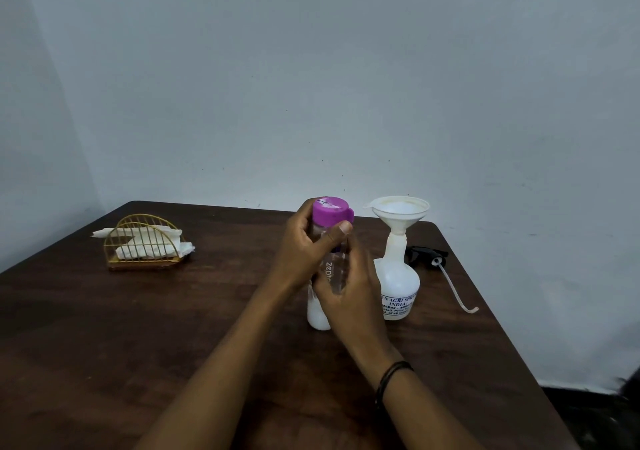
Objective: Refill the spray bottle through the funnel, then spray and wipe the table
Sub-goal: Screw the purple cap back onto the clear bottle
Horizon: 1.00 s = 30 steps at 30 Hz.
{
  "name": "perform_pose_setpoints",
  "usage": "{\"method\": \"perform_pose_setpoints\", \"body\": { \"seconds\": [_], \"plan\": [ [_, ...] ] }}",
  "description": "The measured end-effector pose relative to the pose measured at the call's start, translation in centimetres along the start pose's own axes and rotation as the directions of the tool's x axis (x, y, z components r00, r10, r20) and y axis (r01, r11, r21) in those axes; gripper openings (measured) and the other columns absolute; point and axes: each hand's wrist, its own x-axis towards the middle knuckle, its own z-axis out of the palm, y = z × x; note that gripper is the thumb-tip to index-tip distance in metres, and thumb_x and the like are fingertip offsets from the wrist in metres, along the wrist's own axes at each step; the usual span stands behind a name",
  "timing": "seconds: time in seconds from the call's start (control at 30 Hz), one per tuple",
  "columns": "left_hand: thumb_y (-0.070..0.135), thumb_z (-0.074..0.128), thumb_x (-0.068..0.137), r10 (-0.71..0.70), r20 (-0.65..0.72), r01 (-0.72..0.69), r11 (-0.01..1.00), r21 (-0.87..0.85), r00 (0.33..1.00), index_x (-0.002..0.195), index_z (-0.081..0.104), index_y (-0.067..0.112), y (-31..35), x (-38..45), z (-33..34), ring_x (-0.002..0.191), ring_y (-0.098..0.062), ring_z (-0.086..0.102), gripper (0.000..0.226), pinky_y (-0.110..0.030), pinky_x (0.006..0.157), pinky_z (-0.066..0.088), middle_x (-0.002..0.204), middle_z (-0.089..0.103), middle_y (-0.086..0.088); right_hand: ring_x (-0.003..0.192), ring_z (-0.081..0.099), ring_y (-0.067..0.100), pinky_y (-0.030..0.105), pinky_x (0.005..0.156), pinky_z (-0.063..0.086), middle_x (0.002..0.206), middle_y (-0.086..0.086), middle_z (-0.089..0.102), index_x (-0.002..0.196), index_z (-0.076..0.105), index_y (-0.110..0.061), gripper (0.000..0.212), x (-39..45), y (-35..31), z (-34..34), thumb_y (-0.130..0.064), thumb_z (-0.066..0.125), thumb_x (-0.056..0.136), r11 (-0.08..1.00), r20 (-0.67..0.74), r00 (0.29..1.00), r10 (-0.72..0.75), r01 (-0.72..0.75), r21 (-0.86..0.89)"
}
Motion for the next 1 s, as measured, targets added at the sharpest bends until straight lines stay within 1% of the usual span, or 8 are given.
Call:
{"method": "perform_pose_setpoints", "body": {
  "seconds": [0.1, 0.2, 0.3, 0.43, 0.53, 0.63, 0.83, 1.0],
  "plan": [
    [0.034, 0.072, 0.075, 0.021, 0.103, -0.030, 0.996, 0.084, 0.994, 0.117, 0.057, 0.023, -0.6, -0.3, -0.6, 0.091, -0.012, 0.069, 0.047, -0.027, 0.079, 0.056, 0.101, 0.071, 0.006, 0.092, 0.049, 0.001, 0.006, 0.076, 0.037, 0.105, -0.005, 0.051, 0.119, 0.054, -0.013, 0.045, -0.1, 0.1, 0.0, -0.019, 0.074, 0.079, 1.000, -0.019, 1.000, 0.012, -0.012, -0.025],
    [0.017, 0.071, 0.075, 0.033, 0.141, -0.044, 0.996, 0.078, 0.990, 0.119, 0.053, 0.025, -1.1, -0.2, -1.3, 0.091, -0.013, 0.068, 0.048, -0.029, 0.078, 0.057, 0.101, 0.069, 0.002, 0.098, 0.053, 0.003, 0.014, 0.080, 0.043, 0.109, -0.004, 0.055, 0.128, 0.053, -0.017, 0.051, 0.0, 0.3, 0.0, -0.026, 0.073, 0.081, 1.000, 0.027, 0.999, 0.026, -0.026, -0.008],
    [0.025, 0.072, 0.071, 0.049, 0.049, -0.055, 0.991, 0.119, 0.998, 0.114, 0.054, 0.028, -1.4, 0.0, -1.5, 0.085, -0.013, 0.069, 0.048, -0.027, 0.073, 0.056, 0.095, 0.069, 0.005, 0.106, 0.056, 0.004, 0.022, 0.087, 0.049, 0.115, -0.005, 0.058, 0.137, 0.049, -0.021, 0.054, -0.1, 0.5, 0.1, -0.035, 0.066, 0.088, 0.999, 0.070, 0.997, 0.041, -0.040, -0.012],
    [0.032, 0.075, 0.072, 0.080, -0.100, -0.053, 0.966, 0.252, 0.992, 0.120, 0.051, 0.029, -1.9, 0.8, -2.2, 0.088, -0.009, 0.067, 0.054, -0.025, 0.075, 0.057, 0.103, 0.066, 0.004, 0.114, 0.057, 0.007, 0.034, 0.093, 0.053, 0.127, -0.005, 0.056, 0.145, 0.042, -0.023, 0.058, -0.6, 0.9, 0.6, -0.029, 0.064, 0.092, 0.996, 0.107, 0.991, 0.074, -0.068, -0.059],
    [0.021, 0.079, 0.076, 0.083, -0.304, 0.004, 0.961, 0.275, 0.949, 0.124, 0.054, 0.020, -2.2, 1.5, -4.0, 0.090, -0.014, 0.068, 0.054, -0.030, 0.075, 0.055, 0.106, 0.067, -0.003, 0.109, 0.057, 0.004, 0.034, 0.091, 0.055, 0.129, -0.007, 0.053, 0.146, 0.042, -0.025, 0.060, -0.8, 0.8, 0.7, -0.029, 0.066, 0.091, 0.995, 0.145, 0.985, 0.091, -0.083, -0.057],
    [0.030, 0.078, 0.074, 0.138, -0.432, 0.041, 0.924, 0.380, 0.891, 0.128, 0.053, 0.022, -3.0, 1.8, -6.3, 0.094, -0.017, 0.067, 0.060, -0.037, 0.079, 0.056, 0.110, 0.066, -0.002, 0.103, 0.059, 0.002, 0.031, 0.088, 0.056, 0.124, -0.010, 0.055, 0.141, 0.048, -0.027, 0.055, -1.0, 0.6, 0.7, -0.030, 0.067, 0.090, 0.994, 0.177, 0.979, 0.101, -0.093, -0.049],
    [0.028, 0.081, 0.074, 0.198, -0.519, 0.106, 0.860, 0.499, 0.832, 0.134, 0.050, 0.019, -4.1, 1.8, -8.7, 0.110, -0.023, 0.059, 0.068, -0.037, 0.088, 0.050, 0.123, 0.062, -0.003, 0.094, 0.062, 0.002, 0.031, 0.083, 0.058, 0.116, -0.011, 0.059, 0.132, 0.056, -0.027, 0.045, -1.1, 0.6, 0.9, -0.031, 0.066, 0.089, 0.994, 0.211, 0.973, 0.094, -0.079, -0.078],
    [0.030, 0.082, 0.076, 0.205, -0.509, 0.149, 0.808, 0.570, 0.836, 0.137, 0.047, 0.019, -4.8, 1.7, -9.3, 0.115, -0.025, 0.051, 0.071, -0.033, 0.088, 0.043, 0.125, 0.060, -0.006, 0.094, 0.062, 0.001, 0.028, 0.082, 0.057, 0.118, -0.012, 0.059, 0.131, 0.057, -0.028, 0.041, -1.1, 0.6, 0.7, -0.032, 0.065, 0.091, 0.993, 0.231, 0.968, 0.093, -0.073, -0.097]
  ]
}}
